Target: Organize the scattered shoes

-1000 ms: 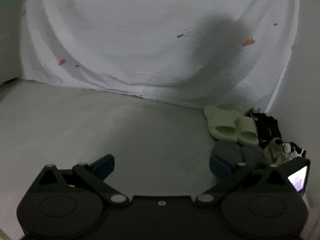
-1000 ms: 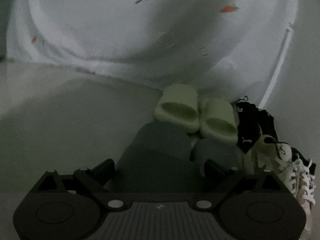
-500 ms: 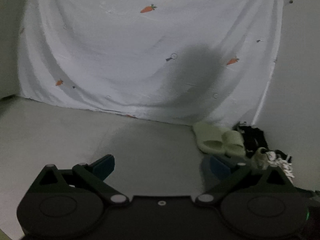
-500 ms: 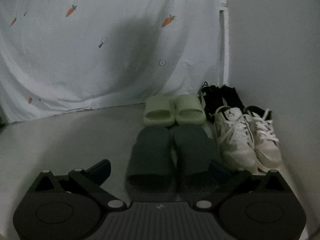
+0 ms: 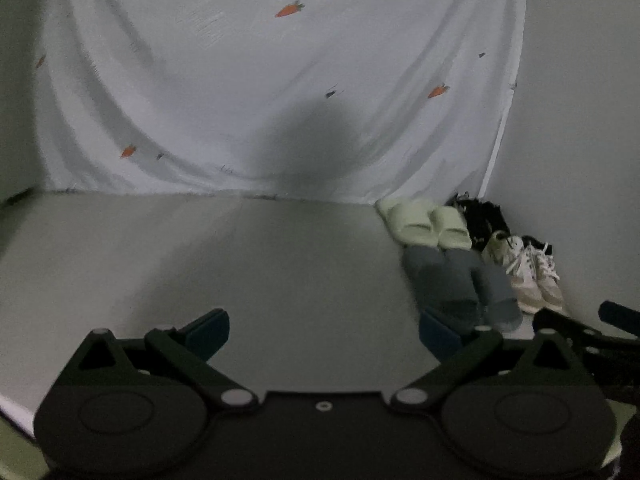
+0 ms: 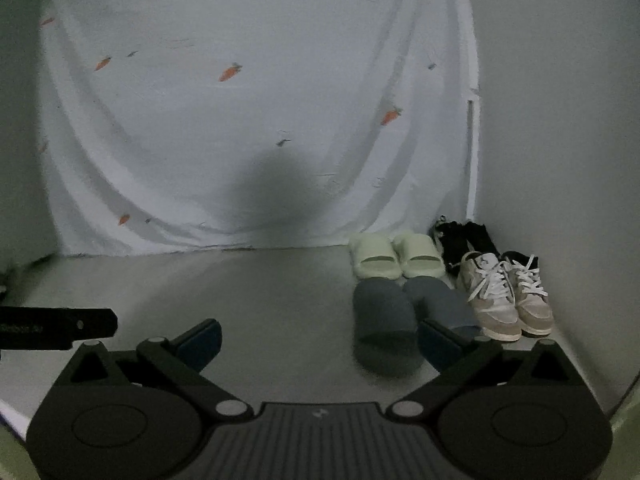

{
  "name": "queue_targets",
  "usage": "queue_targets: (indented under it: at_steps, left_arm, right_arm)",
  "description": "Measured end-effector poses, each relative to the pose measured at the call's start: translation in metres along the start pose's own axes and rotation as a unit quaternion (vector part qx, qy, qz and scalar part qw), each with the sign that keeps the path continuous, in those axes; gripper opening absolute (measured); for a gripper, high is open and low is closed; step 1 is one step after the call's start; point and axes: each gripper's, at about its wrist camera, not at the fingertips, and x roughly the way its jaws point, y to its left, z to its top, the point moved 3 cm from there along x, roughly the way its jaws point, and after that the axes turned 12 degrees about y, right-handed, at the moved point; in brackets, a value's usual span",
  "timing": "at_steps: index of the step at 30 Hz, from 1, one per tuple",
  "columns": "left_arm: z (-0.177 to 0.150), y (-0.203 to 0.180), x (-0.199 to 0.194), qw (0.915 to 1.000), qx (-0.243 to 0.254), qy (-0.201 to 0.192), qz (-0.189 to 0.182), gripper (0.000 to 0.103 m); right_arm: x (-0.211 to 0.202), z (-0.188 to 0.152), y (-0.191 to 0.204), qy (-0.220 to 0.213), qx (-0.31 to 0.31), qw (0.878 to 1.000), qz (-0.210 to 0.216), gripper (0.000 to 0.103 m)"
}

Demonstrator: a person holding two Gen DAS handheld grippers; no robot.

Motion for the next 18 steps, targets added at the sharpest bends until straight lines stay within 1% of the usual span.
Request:
queue_targets:
  at_steps: [2, 3, 7, 10, 11, 16, 18]
  left_arm:
    - [-0.013, 0.007, -0.010, 0.9999, 0.008, 0.002, 0.006, 0.102]
    - [-0.024, 0.013, -0.020, 0.9997, 0.016, 0.001, 0.017, 0.102]
    - [-0.039, 0.021, -0.035, 0.9993, 0.019, 0.000, 0.034, 0.102]
    - [-0.048, 0.026, -0.051, 0.9992, 0.013, -0.013, 0.035, 0.102]
    - [-0.053, 0.028, -0.057, 0.9991, 0.010, -0.019, 0.036, 0.102]
    - [-0.062, 0.030, -0.074, 0.9985, 0.009, -0.031, 0.044, 0.102]
    - [-0.069, 0.032, -0.080, 0.9984, 0.005, -0.035, 0.044, 0.102]
  right_arm:
    - [-0.010, -0.007, 0.009, 0.001, 0.002, 1.000, 0.004, 0.103]
    - [-0.015, -0.011, 0.014, -0.001, 0.002, 1.000, 0.004, 0.103]
    - [-0.034, -0.019, 0.027, -0.008, 0.001, 1.000, 0.009, 0.103]
    - [-0.046, -0.022, 0.037, -0.020, -0.004, 1.000, 0.022, 0.103]
    - [-0.048, -0.023, 0.039, -0.022, -0.006, 0.999, 0.022, 0.103]
    - [-0.067, -0.030, 0.049, -0.034, -0.003, 0.999, 0.028, 0.103]
    - [-0.071, -0.033, 0.051, -0.037, -0.006, 0.999, 0.024, 0.103]
